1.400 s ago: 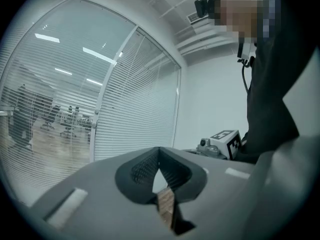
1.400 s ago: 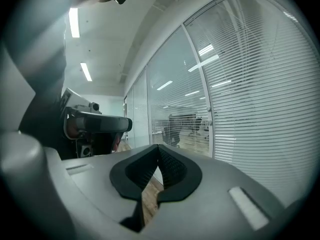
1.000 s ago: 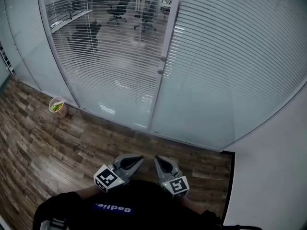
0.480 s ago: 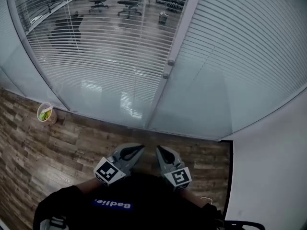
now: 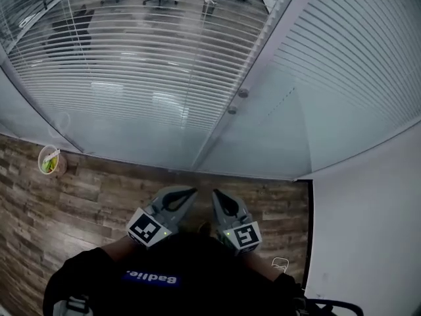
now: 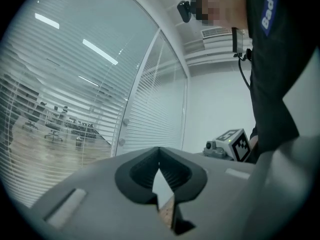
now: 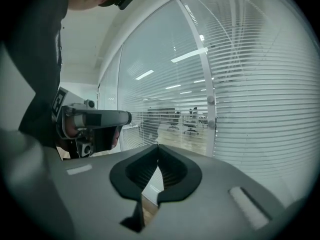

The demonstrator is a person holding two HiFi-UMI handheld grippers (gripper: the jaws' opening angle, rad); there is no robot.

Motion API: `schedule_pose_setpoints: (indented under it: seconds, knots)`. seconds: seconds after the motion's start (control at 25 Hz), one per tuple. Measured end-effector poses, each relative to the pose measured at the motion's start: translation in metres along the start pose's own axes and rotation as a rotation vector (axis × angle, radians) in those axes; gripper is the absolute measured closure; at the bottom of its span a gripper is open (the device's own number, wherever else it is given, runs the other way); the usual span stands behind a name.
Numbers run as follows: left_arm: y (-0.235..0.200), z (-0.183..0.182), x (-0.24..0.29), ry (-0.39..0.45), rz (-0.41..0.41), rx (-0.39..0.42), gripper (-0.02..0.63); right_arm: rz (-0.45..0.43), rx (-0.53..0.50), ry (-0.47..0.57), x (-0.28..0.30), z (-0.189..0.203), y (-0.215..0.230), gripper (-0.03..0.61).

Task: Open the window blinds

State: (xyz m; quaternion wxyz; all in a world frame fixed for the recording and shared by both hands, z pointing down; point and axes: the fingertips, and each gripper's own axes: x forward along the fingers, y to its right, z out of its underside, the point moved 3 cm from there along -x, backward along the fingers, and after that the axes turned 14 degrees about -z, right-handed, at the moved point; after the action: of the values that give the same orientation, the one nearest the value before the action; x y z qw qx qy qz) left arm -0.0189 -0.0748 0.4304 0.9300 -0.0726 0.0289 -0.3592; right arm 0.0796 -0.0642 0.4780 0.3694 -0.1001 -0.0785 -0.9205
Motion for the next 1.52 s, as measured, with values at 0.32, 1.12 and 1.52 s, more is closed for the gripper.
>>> schedule_pose_setpoints:
  seconds: [0.32,1.12,1.52]
  knots:
    - [-0.005,0.007,0.027,-0.023,-0.054,0.001,0.614,0.002,-0.034,-0.009,0.009,-0.001,0.052,0.575]
    - [-0.016,0.013,0.028,-0.057,-0.191,0.066,0.614,0.173,-0.096,0.029,0.070,-0.038,0.174,0.451]
    - [-0.034,0.015,0.026,-0.086,-0.195,0.047,0.614,0.333,-0.077,-0.027,0.110,-0.031,0.219,0.422]
